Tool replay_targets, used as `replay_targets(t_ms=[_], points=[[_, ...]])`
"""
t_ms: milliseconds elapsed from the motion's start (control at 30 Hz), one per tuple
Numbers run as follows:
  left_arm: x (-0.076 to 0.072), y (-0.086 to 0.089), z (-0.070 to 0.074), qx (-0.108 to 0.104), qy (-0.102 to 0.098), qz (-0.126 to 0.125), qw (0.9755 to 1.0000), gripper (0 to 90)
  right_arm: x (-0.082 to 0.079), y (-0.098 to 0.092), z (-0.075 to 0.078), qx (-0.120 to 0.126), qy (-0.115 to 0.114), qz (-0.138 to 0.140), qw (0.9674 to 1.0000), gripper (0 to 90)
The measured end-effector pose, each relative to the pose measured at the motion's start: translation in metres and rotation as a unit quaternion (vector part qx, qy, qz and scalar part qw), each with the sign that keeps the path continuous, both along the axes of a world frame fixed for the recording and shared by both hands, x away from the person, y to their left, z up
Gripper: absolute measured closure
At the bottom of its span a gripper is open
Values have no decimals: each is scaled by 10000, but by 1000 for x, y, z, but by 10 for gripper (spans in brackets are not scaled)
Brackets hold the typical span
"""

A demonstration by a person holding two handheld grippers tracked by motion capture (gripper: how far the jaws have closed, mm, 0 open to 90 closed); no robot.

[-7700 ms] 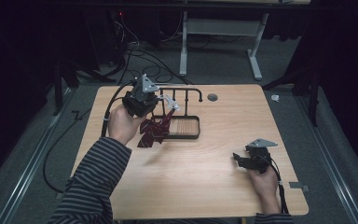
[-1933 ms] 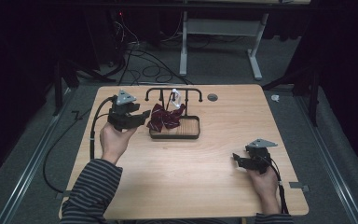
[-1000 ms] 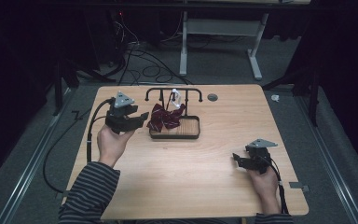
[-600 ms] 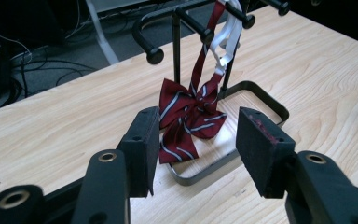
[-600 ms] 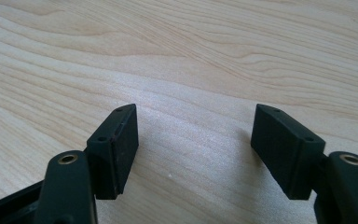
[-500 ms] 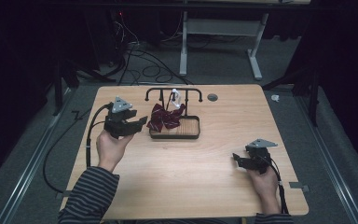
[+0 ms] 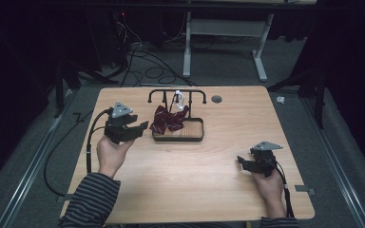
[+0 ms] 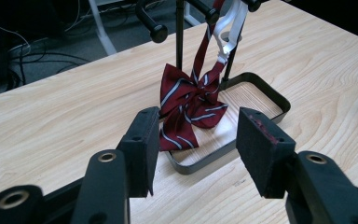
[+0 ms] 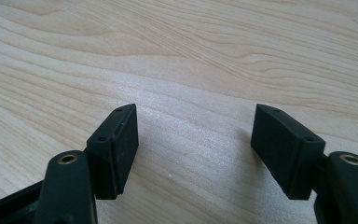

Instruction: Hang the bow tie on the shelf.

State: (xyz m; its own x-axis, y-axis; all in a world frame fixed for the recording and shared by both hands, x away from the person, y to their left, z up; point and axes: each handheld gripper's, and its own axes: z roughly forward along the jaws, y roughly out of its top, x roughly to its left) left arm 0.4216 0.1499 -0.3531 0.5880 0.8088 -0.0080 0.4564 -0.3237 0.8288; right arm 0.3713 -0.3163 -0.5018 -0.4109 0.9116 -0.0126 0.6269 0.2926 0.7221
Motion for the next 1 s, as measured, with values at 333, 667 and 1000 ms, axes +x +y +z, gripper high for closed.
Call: replay_targets(t_ms=[333, 667, 1000], points=[[-2, 6, -6, -45, 86, 67, 9999, 497, 0, 0, 0, -3, -3, 4, 10000, 334], [-4, 10, -12, -106, 137, 144, 9997, 492, 0, 0, 0, -3, -2, 3, 10000, 334], [-7, 17, -16, -142, 185, 217, 9995, 492, 0, 0, 0, -4, -3, 2, 10000, 333]])
